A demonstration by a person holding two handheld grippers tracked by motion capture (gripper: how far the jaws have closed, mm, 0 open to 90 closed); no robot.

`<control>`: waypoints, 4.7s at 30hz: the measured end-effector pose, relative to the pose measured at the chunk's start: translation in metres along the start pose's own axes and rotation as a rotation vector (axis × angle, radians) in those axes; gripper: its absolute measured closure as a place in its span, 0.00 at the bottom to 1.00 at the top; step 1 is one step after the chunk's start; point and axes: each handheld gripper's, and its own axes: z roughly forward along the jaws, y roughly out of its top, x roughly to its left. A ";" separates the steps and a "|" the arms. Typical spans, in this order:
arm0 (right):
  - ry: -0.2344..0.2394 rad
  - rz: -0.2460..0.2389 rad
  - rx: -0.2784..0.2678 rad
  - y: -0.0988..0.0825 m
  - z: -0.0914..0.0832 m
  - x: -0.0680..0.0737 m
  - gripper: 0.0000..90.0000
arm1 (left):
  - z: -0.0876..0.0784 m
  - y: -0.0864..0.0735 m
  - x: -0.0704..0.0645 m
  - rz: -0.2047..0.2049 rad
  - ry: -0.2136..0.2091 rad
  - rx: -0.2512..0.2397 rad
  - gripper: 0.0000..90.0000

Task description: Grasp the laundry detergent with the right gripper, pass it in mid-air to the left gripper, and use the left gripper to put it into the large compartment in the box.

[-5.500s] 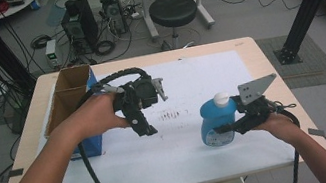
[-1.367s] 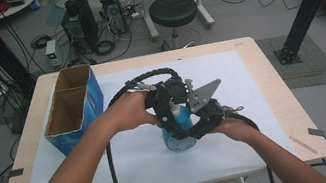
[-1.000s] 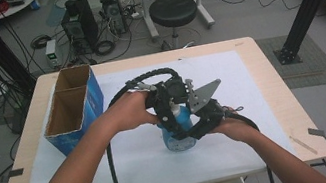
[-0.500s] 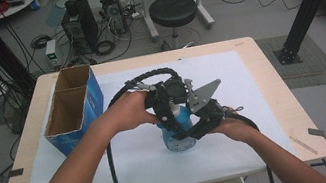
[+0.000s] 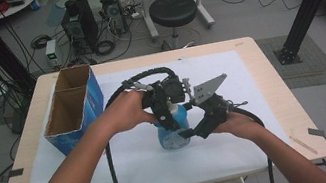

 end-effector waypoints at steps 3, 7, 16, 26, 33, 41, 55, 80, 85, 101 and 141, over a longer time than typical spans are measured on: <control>0.006 0.017 0.013 -0.009 -0.012 -0.002 0.18 | -0.008 -0.008 0.005 -0.060 0.016 -0.023 0.42; -0.006 0.023 0.043 -0.018 -0.031 -0.004 0.16 | -0.021 -0.020 0.012 -0.154 0.046 -0.047 0.42; -0.053 0.026 0.122 -0.025 -0.062 -0.005 0.17 | -0.047 -0.031 0.023 -0.364 0.122 -0.054 0.42; -0.111 0.028 0.213 -0.029 -0.090 -0.005 0.17 | -0.069 -0.040 0.031 -0.513 0.171 -0.049 0.42; -0.149 0.029 0.256 -0.031 -0.105 -0.005 0.18 | -0.085 -0.052 0.039 -0.634 0.222 -0.061 0.42; -0.185 0.036 0.370 -0.034 -0.116 -0.009 0.18 | -0.108 -0.067 0.047 -0.780 0.293 -0.076 0.42; -0.191 0.038 0.461 -0.032 -0.131 -0.009 0.18 | -0.146 -0.092 0.063 -0.972 0.368 -0.122 0.42; -0.198 0.053 0.497 -0.038 -0.142 -0.008 0.18 | -0.194 -0.145 0.066 -1.199 0.471 -0.127 0.42; -0.200 0.054 0.498 -0.040 -0.142 -0.008 0.18 | -0.191 -0.155 0.066 -1.222 0.478 -0.110 0.42; -0.212 0.058 0.493 -0.045 -0.142 -0.007 0.18 | -0.168 -0.189 0.069 -1.289 0.481 -0.077 0.42; -0.209 0.084 0.517 -0.061 -0.134 -0.008 0.19 | -0.051 -0.234 0.080 -1.356 0.425 -0.026 0.42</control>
